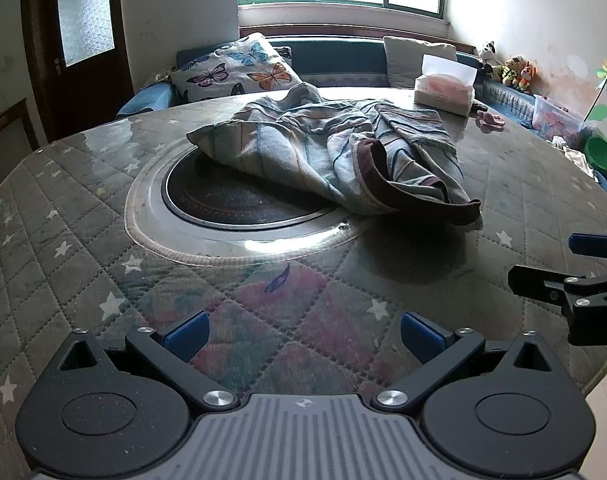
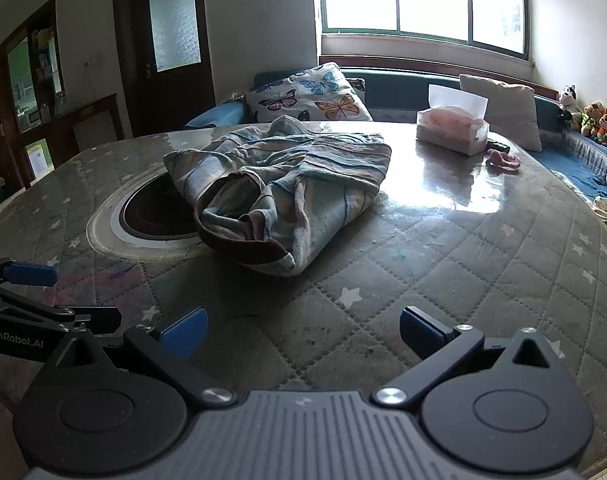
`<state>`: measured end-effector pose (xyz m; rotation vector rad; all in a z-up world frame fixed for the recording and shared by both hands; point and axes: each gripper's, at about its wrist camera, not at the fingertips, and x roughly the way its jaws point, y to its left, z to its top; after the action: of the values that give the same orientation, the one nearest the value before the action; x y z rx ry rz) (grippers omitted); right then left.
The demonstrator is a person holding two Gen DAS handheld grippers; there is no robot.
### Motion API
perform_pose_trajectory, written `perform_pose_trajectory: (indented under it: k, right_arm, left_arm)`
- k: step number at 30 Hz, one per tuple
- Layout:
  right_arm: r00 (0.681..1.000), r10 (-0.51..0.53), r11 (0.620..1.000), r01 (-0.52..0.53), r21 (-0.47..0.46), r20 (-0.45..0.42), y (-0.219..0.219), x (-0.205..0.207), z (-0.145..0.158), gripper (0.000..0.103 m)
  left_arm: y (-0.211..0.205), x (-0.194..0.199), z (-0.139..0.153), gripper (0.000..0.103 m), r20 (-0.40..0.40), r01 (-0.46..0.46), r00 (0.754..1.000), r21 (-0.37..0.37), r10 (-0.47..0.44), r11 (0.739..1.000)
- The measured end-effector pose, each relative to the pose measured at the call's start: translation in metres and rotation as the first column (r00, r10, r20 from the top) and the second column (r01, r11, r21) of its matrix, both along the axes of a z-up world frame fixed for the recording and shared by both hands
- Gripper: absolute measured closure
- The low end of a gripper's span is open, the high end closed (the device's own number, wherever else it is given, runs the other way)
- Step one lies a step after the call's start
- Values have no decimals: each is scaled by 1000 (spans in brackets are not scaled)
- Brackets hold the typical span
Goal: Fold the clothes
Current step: 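Move both grippers toward the crumpled striped shirt on the table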
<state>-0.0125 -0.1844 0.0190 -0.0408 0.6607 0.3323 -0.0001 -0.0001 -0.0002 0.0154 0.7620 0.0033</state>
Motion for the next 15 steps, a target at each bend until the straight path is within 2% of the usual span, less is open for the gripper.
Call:
perform_pose_trajectory:
  k: [10, 15]
  right_arm:
    - [1000, 7, 1000, -7, -4, -4, -1, -5, -5, 0]
    - [1000, 9, 1000, -9, -4, -6, -2, -7, -5, 0]
  left_arm:
    - [-4, -6, -7, 0, 14, -4, 1000, -3, 4, 1000]
    - [-4, -4, -7, 0, -19, 0, 1000, 1, 0, 1000]
